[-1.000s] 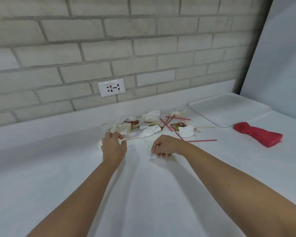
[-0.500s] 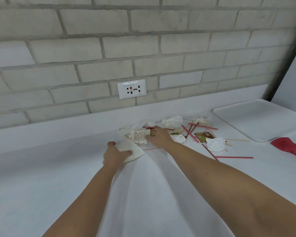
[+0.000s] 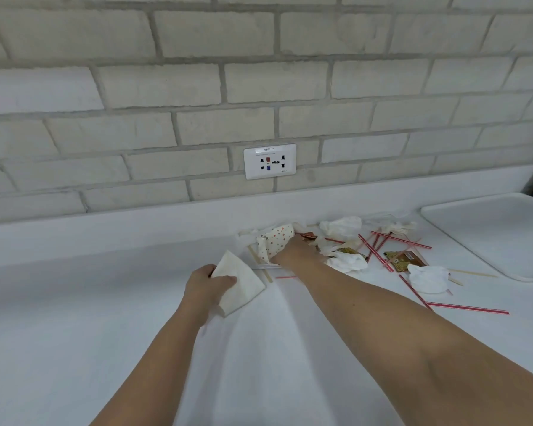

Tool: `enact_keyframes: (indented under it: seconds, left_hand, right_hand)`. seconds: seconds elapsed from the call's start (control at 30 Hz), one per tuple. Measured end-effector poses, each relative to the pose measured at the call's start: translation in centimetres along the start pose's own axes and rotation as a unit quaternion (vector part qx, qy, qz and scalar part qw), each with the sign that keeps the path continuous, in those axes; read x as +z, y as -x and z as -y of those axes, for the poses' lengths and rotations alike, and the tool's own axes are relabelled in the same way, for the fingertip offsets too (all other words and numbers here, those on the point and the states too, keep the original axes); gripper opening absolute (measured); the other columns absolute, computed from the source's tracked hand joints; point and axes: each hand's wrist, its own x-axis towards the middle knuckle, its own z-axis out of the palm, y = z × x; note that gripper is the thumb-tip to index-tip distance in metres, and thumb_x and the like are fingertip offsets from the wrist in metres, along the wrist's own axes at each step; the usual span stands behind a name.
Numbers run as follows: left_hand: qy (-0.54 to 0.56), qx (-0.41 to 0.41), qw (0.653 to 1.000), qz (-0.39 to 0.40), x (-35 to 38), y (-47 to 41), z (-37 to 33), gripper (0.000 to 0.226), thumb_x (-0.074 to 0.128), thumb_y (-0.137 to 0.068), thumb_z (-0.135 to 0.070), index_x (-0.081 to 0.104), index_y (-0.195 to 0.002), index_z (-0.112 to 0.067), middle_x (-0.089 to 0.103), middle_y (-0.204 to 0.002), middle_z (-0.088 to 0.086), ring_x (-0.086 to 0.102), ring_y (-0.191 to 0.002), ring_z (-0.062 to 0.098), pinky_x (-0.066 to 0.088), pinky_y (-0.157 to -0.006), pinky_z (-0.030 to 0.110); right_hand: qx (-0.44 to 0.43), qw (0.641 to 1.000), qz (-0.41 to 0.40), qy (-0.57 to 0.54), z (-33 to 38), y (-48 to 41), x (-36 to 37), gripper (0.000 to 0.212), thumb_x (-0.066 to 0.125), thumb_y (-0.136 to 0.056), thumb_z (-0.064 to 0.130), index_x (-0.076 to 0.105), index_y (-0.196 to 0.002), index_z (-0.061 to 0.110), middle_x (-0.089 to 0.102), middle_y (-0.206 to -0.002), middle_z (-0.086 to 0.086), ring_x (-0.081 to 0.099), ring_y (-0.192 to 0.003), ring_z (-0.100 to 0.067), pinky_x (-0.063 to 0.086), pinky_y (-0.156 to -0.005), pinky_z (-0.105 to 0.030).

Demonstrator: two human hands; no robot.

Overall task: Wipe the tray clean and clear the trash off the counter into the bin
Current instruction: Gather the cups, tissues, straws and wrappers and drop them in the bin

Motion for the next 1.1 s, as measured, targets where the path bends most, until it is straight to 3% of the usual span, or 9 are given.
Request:
enact_keyframes:
  seconds: [0.2, 0.27, 0.33, 0.5, 0.57, 0.67, 0.8, 1.1]
  left_hand:
    - [0.013, 0.009, 1.000, -0.024, 0.0, 0.1, -0.3, 0.008, 0.060, -0.087, -0.013, 0.059, -0.080, -0.012, 0.064, -0.093, 0.015, 0.059, -0.084, 0.030, 0.045, -0.072, 0.035]
    - [0.011, 0.022, 0.999, -0.028, 0.5, 0.4, -0.8, 0.009, 0.059, -0.088, -0.014, 0.058, -0.080, -0.011, 0.063, -0.093, 0.015, 0.058, -0.085, 0.029, 0.044, -0.074, 0.035]
    - [0.010, 0.040, 0.999, -0.030, 1.3, 0.8, -1.5, 0.011, 0.057, -0.089, -0.014, 0.057, -0.079, -0.010, 0.061, -0.088, 0.012, 0.056, -0.082, 0.028, 0.043, -0.071, 0.033]
    - [0.004, 0.081, 0.995, -0.055, 3.8, 2.7, -3.6, 0.010, 0.054, -0.090, -0.015, 0.057, -0.083, -0.009, 0.056, -0.075, 0.001, 0.052, -0.073, 0.023, 0.039, -0.057, 0.026]
    - [-0.004, 0.096, 0.995, -0.040, 5.8, 4.1, -4.6, 0.010, 0.053, -0.091, -0.016, 0.057, -0.085, -0.009, 0.055, -0.076, 0.001, 0.052, -0.072, 0.022, 0.039, -0.057, 0.026]
    - [-0.008, 0.114, 0.993, -0.018, 8.5, 6.2, -5.8, 0.014, 0.051, -0.091, -0.016, 0.056, -0.078, -0.014, 0.056, -0.081, 0.002, 0.053, -0.081, 0.025, 0.041, -0.062, 0.029]
    - [-0.008, 0.150, 0.988, 0.035, 13.6, 9.7, -7.3, 0.009, 0.048, -0.091, -0.013, 0.056, -0.091, -0.014, 0.058, -0.095, 0.006, 0.053, -0.085, 0.025, 0.040, -0.061, 0.028]
    - [-0.075, 0.224, 0.958, 0.161, 26.1, 19.3, -7.8, 0.018, 0.042, -0.091, -0.014, 0.059, -0.091, -0.006, 0.057, -0.090, 0.006, 0.051, -0.081, 0.023, 0.038, -0.067, 0.028]
  right_hand:
    - [-0.052, 0.992, -0.001, -0.113, -0.6, 0.3, -1.4, 0.047, 0.058, -0.083, 0.016, 0.044, -0.127, 0.007, 0.056, -0.119, -0.010, 0.052, -0.116, -0.030, 0.045, -0.096, -0.039]
    - [-0.097, 0.985, -0.012, -0.145, -1.2, 0.8, -2.8, 0.025, 0.055, -0.084, 0.011, 0.054, -0.108, 0.007, 0.057, -0.101, -0.009, 0.056, -0.101, -0.027, 0.046, -0.075, -0.029]
    - [-0.127, 0.976, -0.033, -0.173, -1.9, 1.8, -4.4, 0.008, 0.055, -0.084, 0.009, 0.051, -0.091, 0.010, 0.054, -0.092, -0.007, 0.052, -0.086, -0.024, 0.038, -0.055, -0.024]
    - [-0.168, 0.958, -0.057, -0.227, -3.8, 5.0, -8.7, 0.013, 0.059, -0.084, 0.008, 0.056, -0.093, -0.001, 0.061, -0.099, -0.018, 0.054, -0.082, -0.026, 0.045, -0.054, -0.030]
    - [-0.164, 0.957, -0.082, -0.224, -6.3, 6.8, -11.1, 0.024, 0.061, -0.083, 0.009, 0.061, -0.102, -0.006, 0.059, -0.093, -0.015, 0.054, -0.080, -0.024, 0.044, -0.051, -0.027]
    - [-0.154, 0.959, -0.122, -0.203, -10.3, 8.8, -13.8, 0.023, 0.063, -0.080, 0.009, 0.064, -0.100, -0.003, 0.056, -0.085, -0.007, 0.053, -0.076, -0.021, 0.038, -0.050, -0.022]
    - [-0.102, 0.965, -0.136, -0.199, -17.1, 11.8, -16.9, 0.017, 0.064, -0.079, 0.005, 0.064, -0.096, 0.003, 0.056, -0.086, -0.006, 0.051, -0.061, -0.017, 0.040, -0.045, -0.022]
    - [0.011, 0.978, -0.123, -0.168, -31.9, 19.6, -22.0, 0.020, 0.064, -0.082, 0.006, 0.061, -0.102, 0.006, 0.056, -0.101, -0.011, 0.054, -0.071, -0.023, 0.040, -0.042, -0.019]
